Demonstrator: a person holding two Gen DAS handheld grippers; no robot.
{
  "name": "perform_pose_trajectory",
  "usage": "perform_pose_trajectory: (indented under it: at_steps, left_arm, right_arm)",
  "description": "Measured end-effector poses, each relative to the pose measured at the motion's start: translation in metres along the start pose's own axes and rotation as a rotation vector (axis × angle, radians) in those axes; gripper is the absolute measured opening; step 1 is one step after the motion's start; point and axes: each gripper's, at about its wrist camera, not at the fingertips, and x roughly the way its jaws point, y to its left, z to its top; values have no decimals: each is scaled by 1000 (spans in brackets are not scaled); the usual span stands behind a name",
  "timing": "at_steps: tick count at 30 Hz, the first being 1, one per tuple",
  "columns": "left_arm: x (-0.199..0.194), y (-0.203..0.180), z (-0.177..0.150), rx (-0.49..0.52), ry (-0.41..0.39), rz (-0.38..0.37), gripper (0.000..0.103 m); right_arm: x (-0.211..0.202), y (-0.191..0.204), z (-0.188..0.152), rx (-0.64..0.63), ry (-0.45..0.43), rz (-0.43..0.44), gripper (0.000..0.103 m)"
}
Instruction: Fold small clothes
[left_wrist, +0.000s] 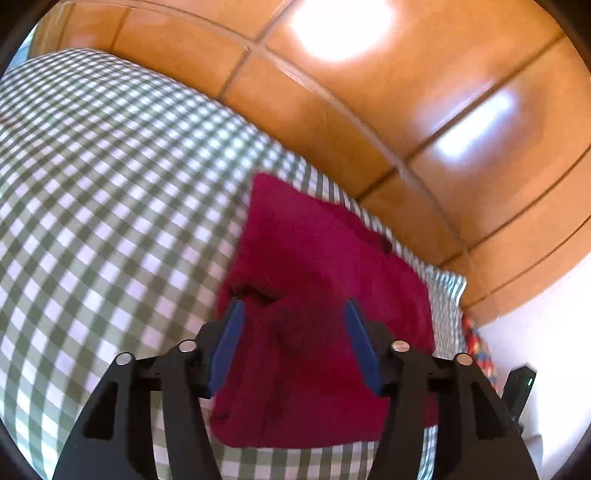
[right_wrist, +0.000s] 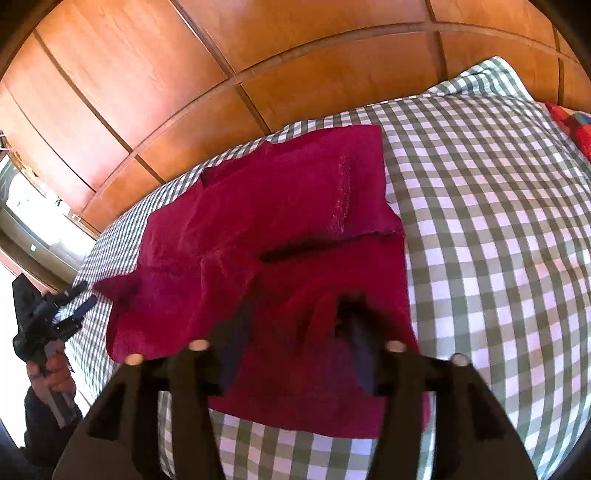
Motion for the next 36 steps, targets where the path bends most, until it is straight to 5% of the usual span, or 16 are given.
perform_pose_trajectory:
  at_steps: [6,10,13,17,21,28,34,35,36]
  left_arm:
    - [1,15,-42,206,54,94,56]
    - [23,8,-76,315,121,111,56]
    - [40,4,-80,330,132,145,33]
    - [40,0,-81,356,122,168,20]
    - [21,6,-84,342,126,99,16]
    - [-20,11,-120,359,179,55,16]
    - [-66,23,-161,335,225,19,19]
    - [-70,25,-160,316,219,9,20]
    - [-73,28,-157,297,210,-7,24]
  right_arm:
    - [-23,-23,-40,19,-1,-26,75]
    - [-6,-25,-55,-8,36,-84,74]
    - [9,-22,-50,-14,28,-125,53]
    - [10,-23,-47,-31,30,-156,18]
    - [-5,-27,-58,-62,42,-150,8]
    - [-48,-15,-112,-204,130,-165,7]
    - [-73,-22,-144,-187,195,-114,10]
    - [-76,-26,-139,-164,181,-108,17]
    - [-79,-29,-134,-142,157,-107,37]
